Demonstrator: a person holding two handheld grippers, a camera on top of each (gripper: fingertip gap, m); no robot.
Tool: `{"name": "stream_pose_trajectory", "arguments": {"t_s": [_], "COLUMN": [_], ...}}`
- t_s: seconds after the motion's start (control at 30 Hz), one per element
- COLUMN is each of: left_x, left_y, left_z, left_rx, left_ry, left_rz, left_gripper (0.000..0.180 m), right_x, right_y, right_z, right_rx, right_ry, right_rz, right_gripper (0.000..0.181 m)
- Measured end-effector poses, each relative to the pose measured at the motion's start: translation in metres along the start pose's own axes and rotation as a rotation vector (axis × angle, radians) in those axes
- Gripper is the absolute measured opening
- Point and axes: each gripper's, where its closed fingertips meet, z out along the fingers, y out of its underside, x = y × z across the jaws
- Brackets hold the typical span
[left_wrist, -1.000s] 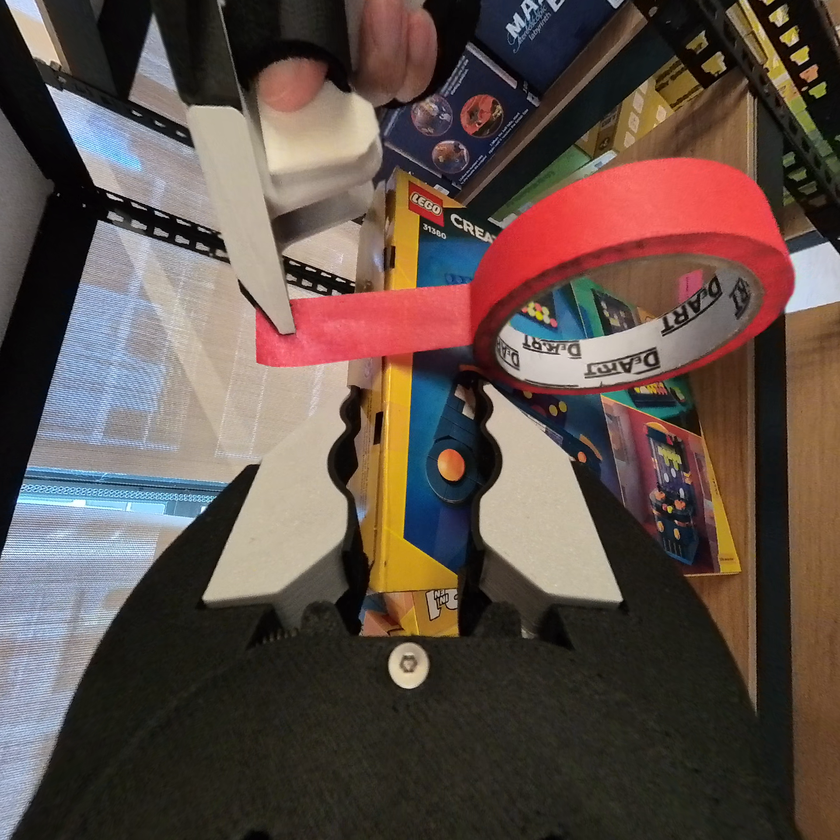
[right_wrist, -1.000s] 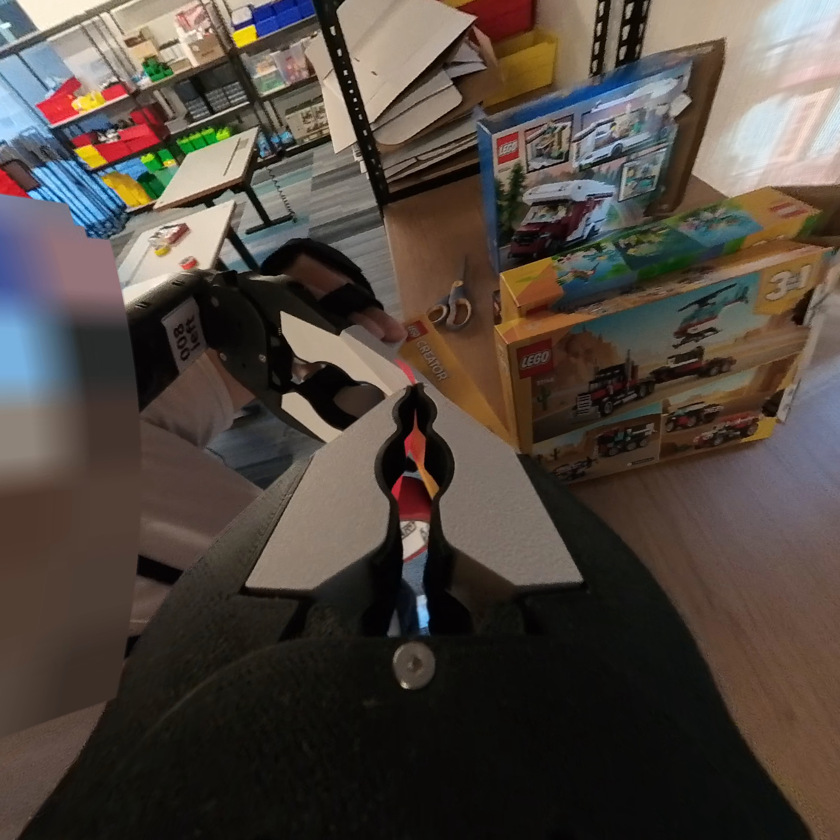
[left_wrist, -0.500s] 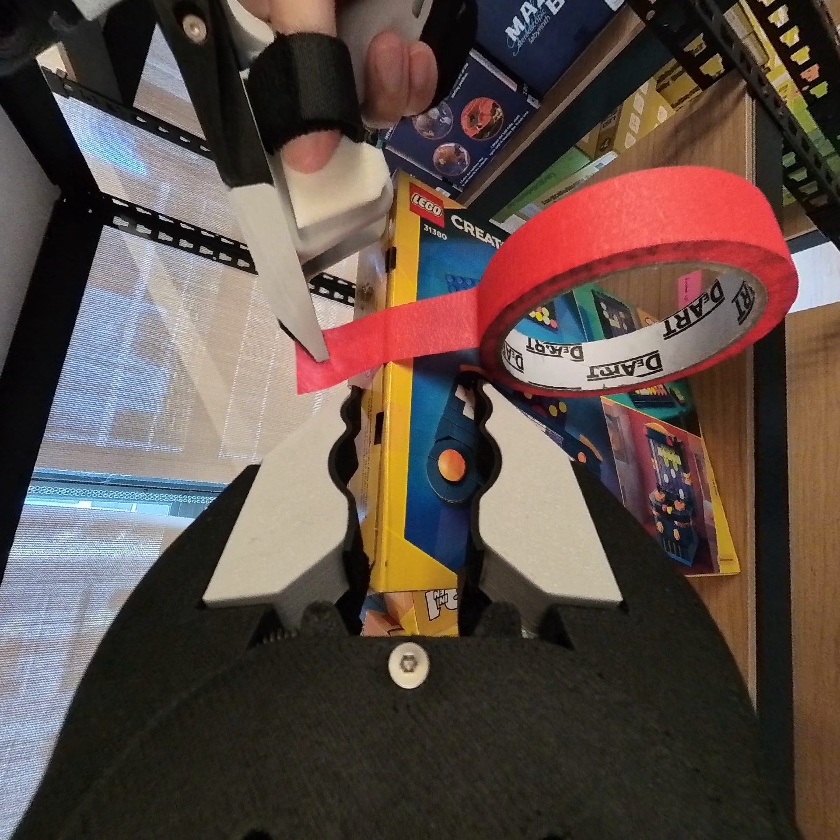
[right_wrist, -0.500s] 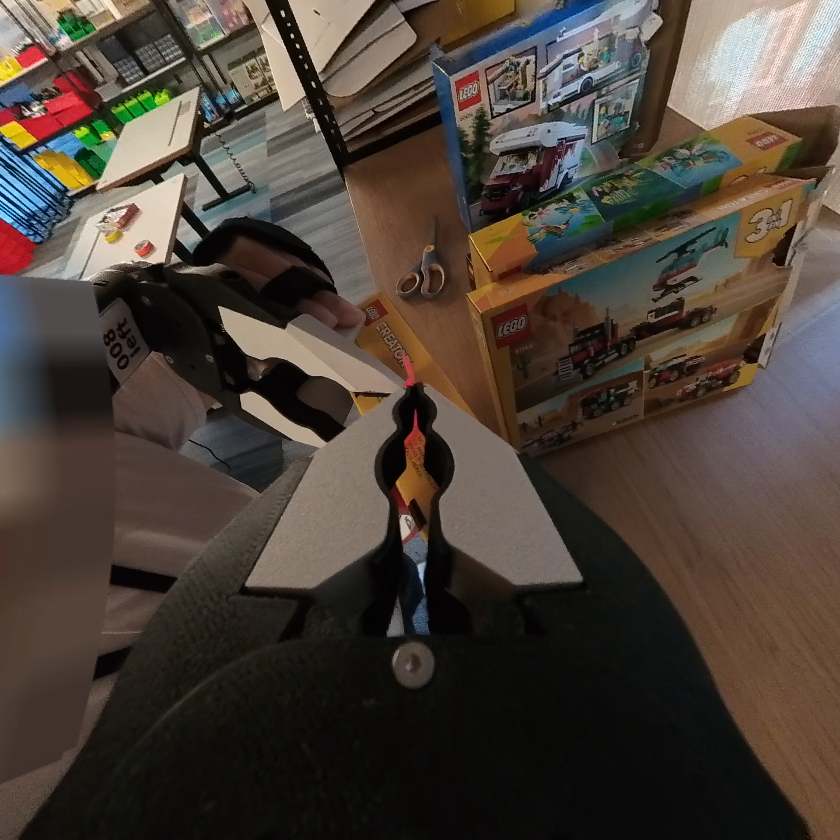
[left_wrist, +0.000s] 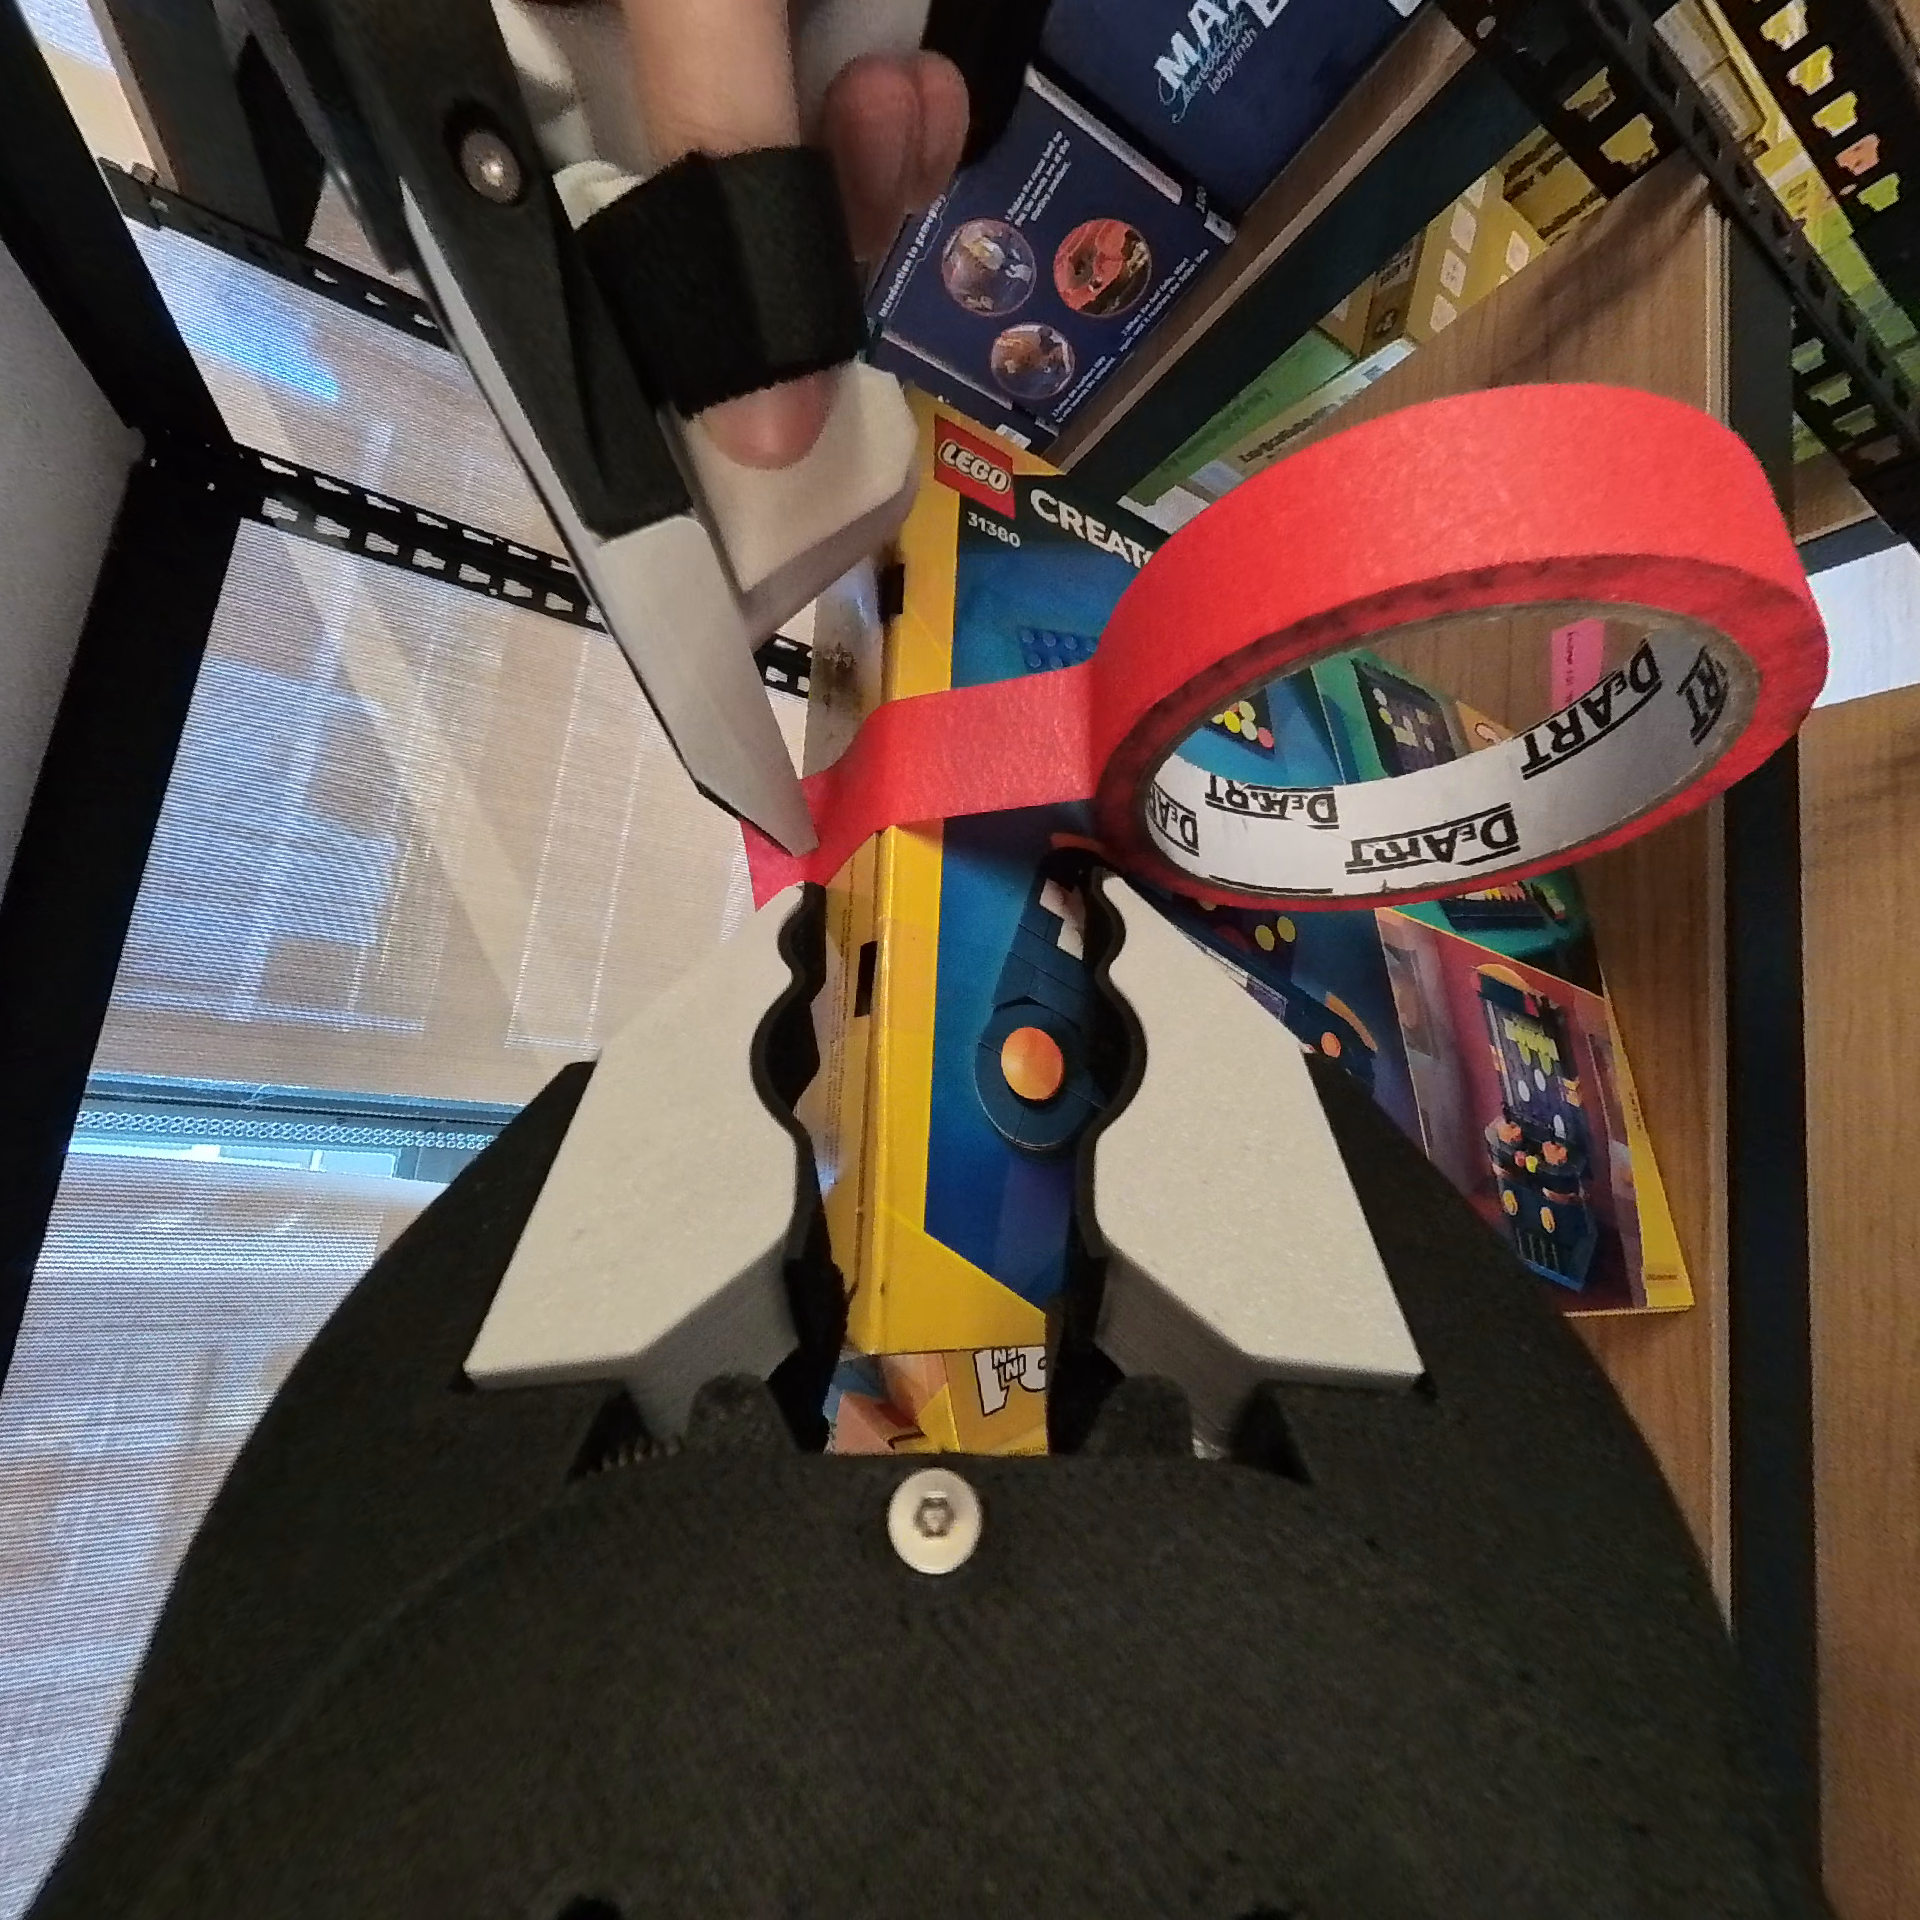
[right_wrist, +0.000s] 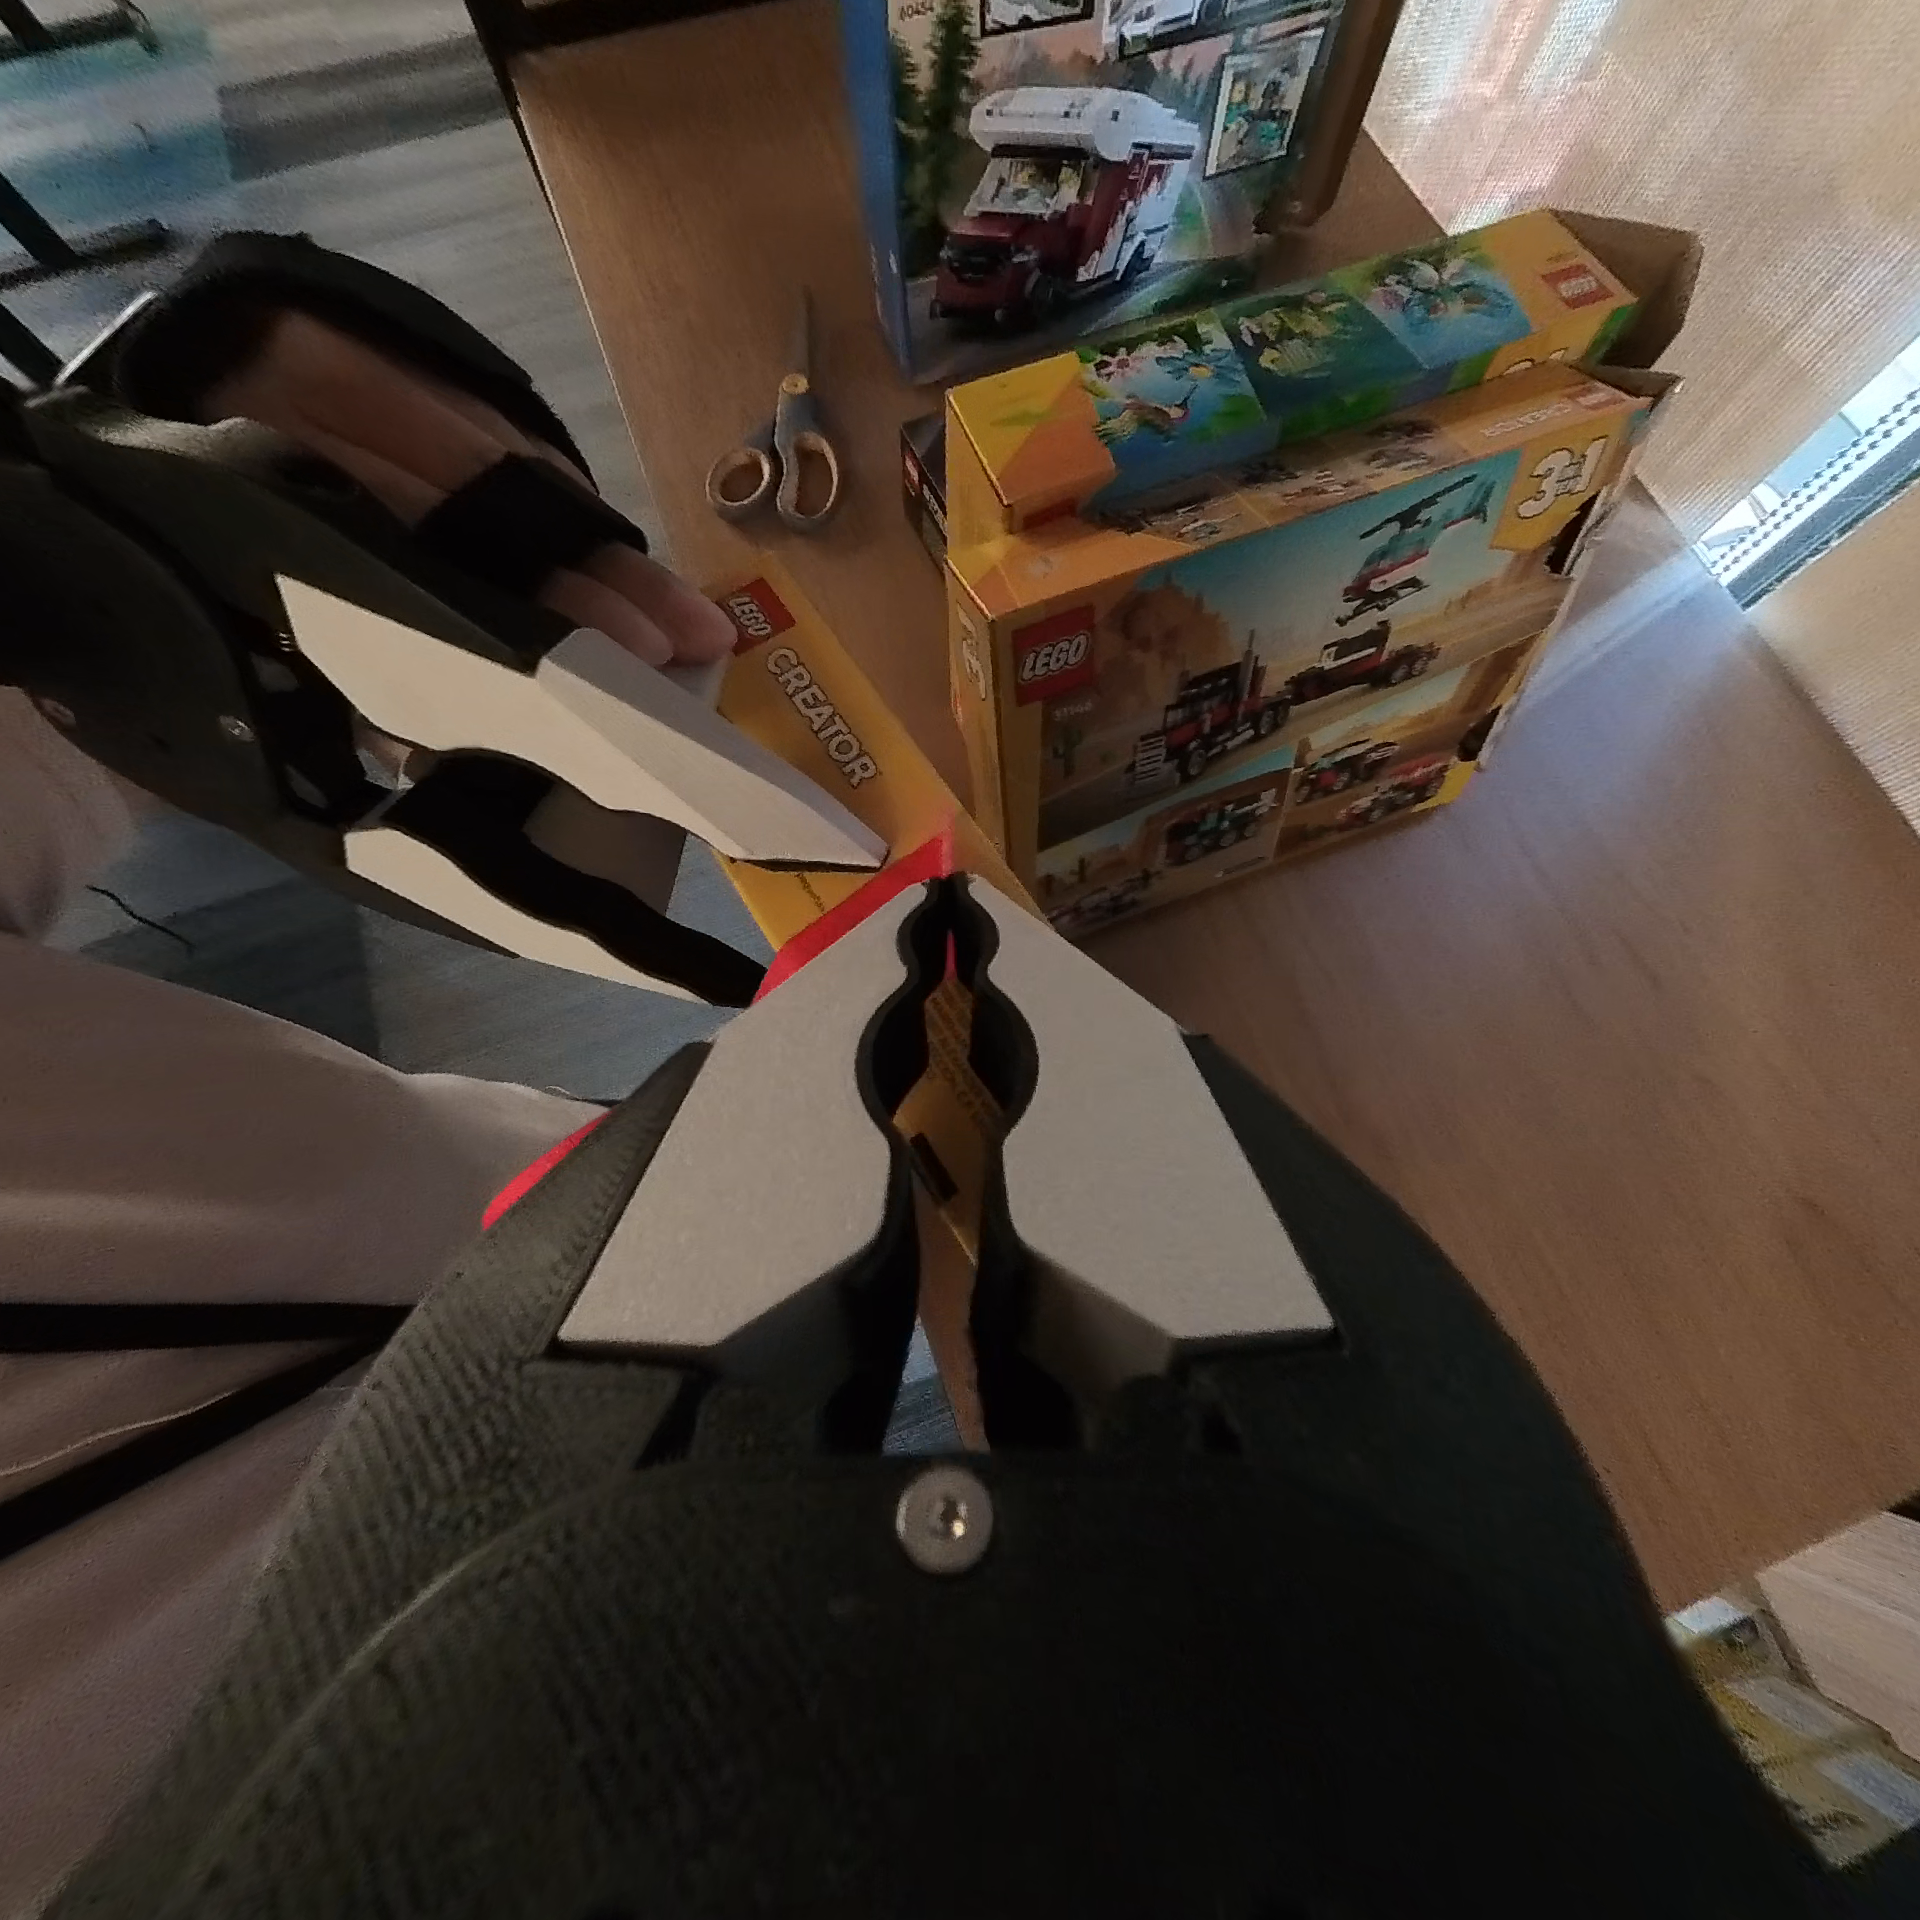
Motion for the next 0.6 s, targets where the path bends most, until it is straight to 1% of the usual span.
{"name": "stream_pose_trajectory", "arguments": {"t_s": [0.6], "left_x": [-0.0005], "left_y": [0.0007], "left_z": [0.0009], "left_rx": [-0.005], "left_ry": [0.002], "left_rz": [-0.002], "left_gripper": [0.049], "right_x": [0.0031], "right_y": [-0.0012], "right_z": [0.001], "right_rx": [-0.052], "right_ry": [0.039], "right_rz": [-0.095], "right_gripper": [0.007]}}
